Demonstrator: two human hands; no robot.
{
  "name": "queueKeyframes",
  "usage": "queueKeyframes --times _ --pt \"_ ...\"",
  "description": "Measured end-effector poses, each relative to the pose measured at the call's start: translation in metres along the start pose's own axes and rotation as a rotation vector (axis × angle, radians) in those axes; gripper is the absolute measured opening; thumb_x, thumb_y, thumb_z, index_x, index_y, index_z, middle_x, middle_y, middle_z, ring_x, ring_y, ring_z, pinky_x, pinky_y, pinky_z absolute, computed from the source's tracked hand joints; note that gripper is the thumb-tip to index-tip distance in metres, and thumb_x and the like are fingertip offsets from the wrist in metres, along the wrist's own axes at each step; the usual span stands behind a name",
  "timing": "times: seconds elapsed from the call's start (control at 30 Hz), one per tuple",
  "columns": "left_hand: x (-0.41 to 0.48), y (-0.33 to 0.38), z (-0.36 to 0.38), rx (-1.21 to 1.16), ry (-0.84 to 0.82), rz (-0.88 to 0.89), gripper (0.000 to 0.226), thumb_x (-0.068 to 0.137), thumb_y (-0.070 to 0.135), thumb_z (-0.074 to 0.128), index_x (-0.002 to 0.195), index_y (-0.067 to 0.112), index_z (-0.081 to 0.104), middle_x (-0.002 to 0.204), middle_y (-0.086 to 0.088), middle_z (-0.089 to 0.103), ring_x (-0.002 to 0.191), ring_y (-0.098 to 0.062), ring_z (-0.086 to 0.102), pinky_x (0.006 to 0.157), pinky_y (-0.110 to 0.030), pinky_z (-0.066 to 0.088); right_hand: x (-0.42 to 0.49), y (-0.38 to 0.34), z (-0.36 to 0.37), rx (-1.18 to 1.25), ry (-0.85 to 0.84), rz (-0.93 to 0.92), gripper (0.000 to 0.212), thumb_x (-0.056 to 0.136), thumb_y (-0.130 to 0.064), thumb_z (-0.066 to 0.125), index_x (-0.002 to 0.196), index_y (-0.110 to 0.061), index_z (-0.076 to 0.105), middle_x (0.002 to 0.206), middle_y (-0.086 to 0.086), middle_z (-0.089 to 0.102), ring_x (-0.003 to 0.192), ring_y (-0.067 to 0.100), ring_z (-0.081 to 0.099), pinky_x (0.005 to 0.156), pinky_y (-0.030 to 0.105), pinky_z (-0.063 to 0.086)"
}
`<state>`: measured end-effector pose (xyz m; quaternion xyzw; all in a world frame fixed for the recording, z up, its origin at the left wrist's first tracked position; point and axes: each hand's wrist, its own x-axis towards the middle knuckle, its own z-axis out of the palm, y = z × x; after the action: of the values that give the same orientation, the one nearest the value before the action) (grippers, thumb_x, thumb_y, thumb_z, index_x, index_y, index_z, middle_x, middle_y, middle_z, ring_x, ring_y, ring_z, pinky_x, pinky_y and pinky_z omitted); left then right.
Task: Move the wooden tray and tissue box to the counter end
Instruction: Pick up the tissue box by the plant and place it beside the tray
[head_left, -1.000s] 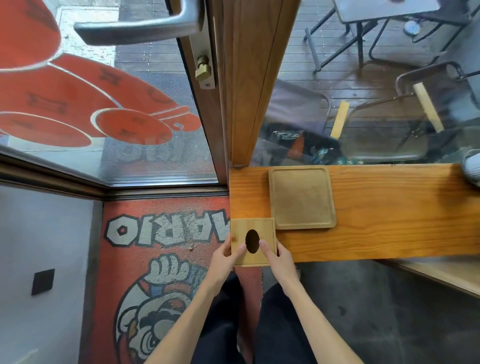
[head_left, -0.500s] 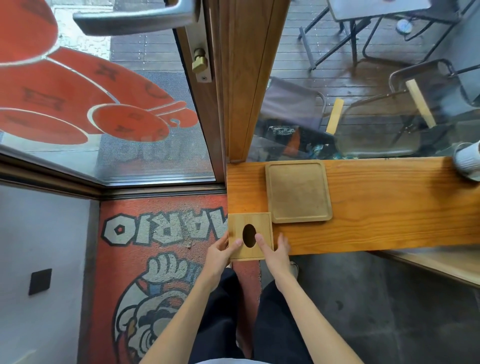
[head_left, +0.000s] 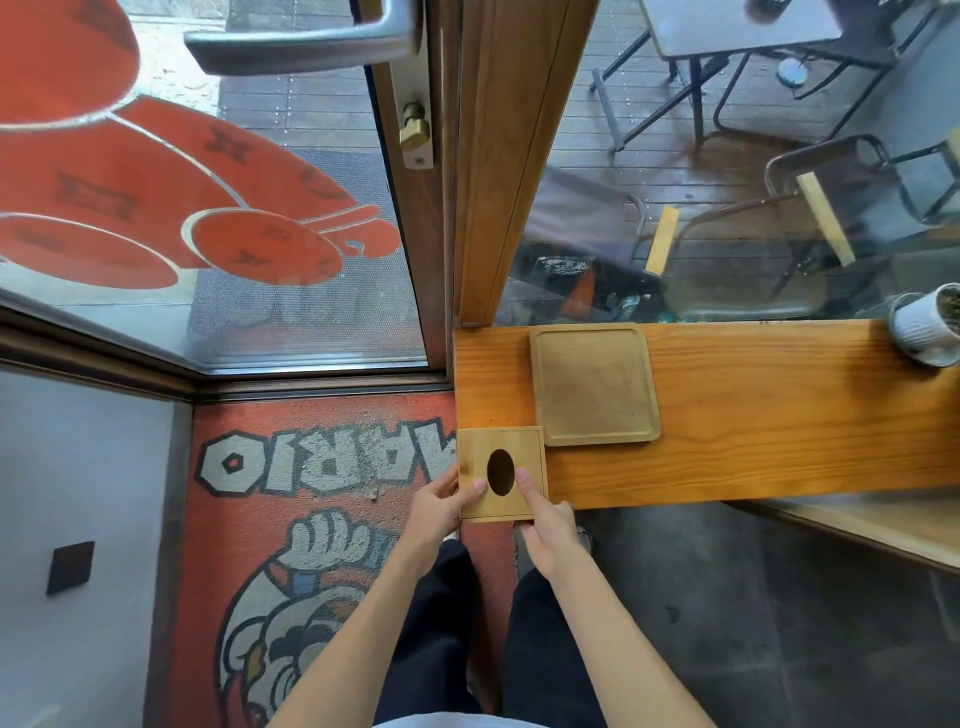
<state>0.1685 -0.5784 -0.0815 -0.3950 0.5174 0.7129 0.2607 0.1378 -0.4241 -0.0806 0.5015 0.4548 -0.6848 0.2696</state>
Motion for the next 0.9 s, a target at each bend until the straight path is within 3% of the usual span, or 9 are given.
queueKeyframes --times 0.07,0.2,0.33,0.5,0.63,0.67,0.73,0.83,0.9 --pt "-0.001 -0.001 0.0 0.002 0.003 0.002 0.077 0.078 0.028 0.08 0.144 0.009 0.047 0.128 -0.009 0.068 0.11 -0.022 0.07 0.084 -0.031 0.061 0.003 0.001 -0.001 0.006 -0.005 -0.007 0.105 0.076 -0.018 0.084 0.154 -0.016 0.013 0.144 0.022 0.051 0.132 0.035 0.054 0.113 0.057 0.041" --pt "-0.004 -0.002 0.002 0.009 0.008 0.035 0.071 0.084 0.022 0.076 0.145 0.008 0.043 0.132 -0.011 0.065 0.109 -0.018 0.068 0.073 -0.02 0.06 0.004 0.002 -0.002 -0.002 -0.008 -0.012 0.112 0.072 -0.02 0.087 0.155 -0.016 0.011 0.145 0.023 0.051 0.132 0.036 0.053 0.114 0.058 0.039" --pt "-0.007 0.0 0.002 0.073 -0.004 0.072 0.064 0.087 0.023 0.073 0.143 0.008 0.046 0.125 -0.007 0.067 0.106 -0.013 0.068 0.073 -0.017 0.059 0.002 0.0 -0.001 -0.007 -0.046 -0.036 0.143 0.041 -0.033 0.1 0.154 -0.013 0.015 0.146 0.023 0.049 0.135 0.036 0.051 0.116 0.061 0.036" --pt "-0.009 0.004 0.002 0.207 -0.03 0.111 0.067 0.088 0.038 0.069 0.146 0.012 0.046 0.132 -0.004 0.065 0.116 -0.015 0.065 0.097 -0.032 0.056 -0.003 -0.004 -0.004 -0.005 -0.057 -0.025 0.109 0.058 -0.022 0.089 0.148 -0.011 0.028 0.138 0.024 0.056 0.126 0.036 0.058 0.108 0.056 0.046" --pt "-0.014 0.011 0.006 0.316 -0.059 0.145 0.069 0.093 0.039 0.063 0.151 0.014 0.034 0.142 0.004 0.051 0.127 -0.014 0.053 0.108 -0.032 0.043 0.001 -0.001 -0.005 -0.033 -0.07 -0.024 0.149 0.031 -0.037 0.103 0.153 -0.012 0.023 0.146 0.024 0.05 0.136 0.036 0.05 0.116 0.059 0.036" --pt "-0.014 0.012 0.006 0.328 -0.059 0.146 0.07 0.094 0.038 0.062 0.152 0.013 0.032 0.142 0.005 0.05 0.127 -0.013 0.05 0.108 -0.031 0.041 0.002 -0.001 -0.005 -0.028 -0.074 -0.023 0.15 0.029 -0.038 0.104 0.153 -0.012 0.023 0.146 0.023 0.051 0.136 0.035 0.05 0.116 0.059 0.036" --pt "-0.013 0.013 0.007 0.329 -0.064 0.149 0.068 0.095 0.037 0.06 0.152 0.014 0.031 0.141 0.006 0.049 0.125 -0.013 0.05 0.106 -0.03 0.041 0.007 -0.001 -0.008 -0.022 -0.077 -0.024 0.142 0.037 -0.033 0.103 0.153 -0.012 0.023 0.145 0.022 0.052 0.134 0.035 0.053 0.114 0.057 0.04" --pt "-0.015 0.014 0.007 0.346 -0.096 0.153 0.061 0.095 0.037 0.059 0.149 0.022 0.034 0.139 0.002 0.055 0.126 -0.015 0.053 0.103 -0.029 0.043 0.007 -0.002 -0.008 -0.02 -0.09 -0.011 0.149 0.033 -0.037 0.103 0.155 -0.014 0.021 0.147 0.022 0.051 0.135 0.035 0.052 0.114 0.057 0.04" --pt "-0.018 0.017 0.009 0.353 -0.114 0.148 0.059 0.096 0.035 0.058 0.148 0.023 0.032 0.136 0.004 0.053 0.125 -0.014 0.052 0.098 -0.025 0.043 0.006 -0.003 -0.008 -0.021 -0.095 0.006 0.137 0.044 -0.033 0.101 0.155 -0.015 0.023 0.145 0.022 0.053 0.131 0.035 0.055 0.11 0.054 0.045"
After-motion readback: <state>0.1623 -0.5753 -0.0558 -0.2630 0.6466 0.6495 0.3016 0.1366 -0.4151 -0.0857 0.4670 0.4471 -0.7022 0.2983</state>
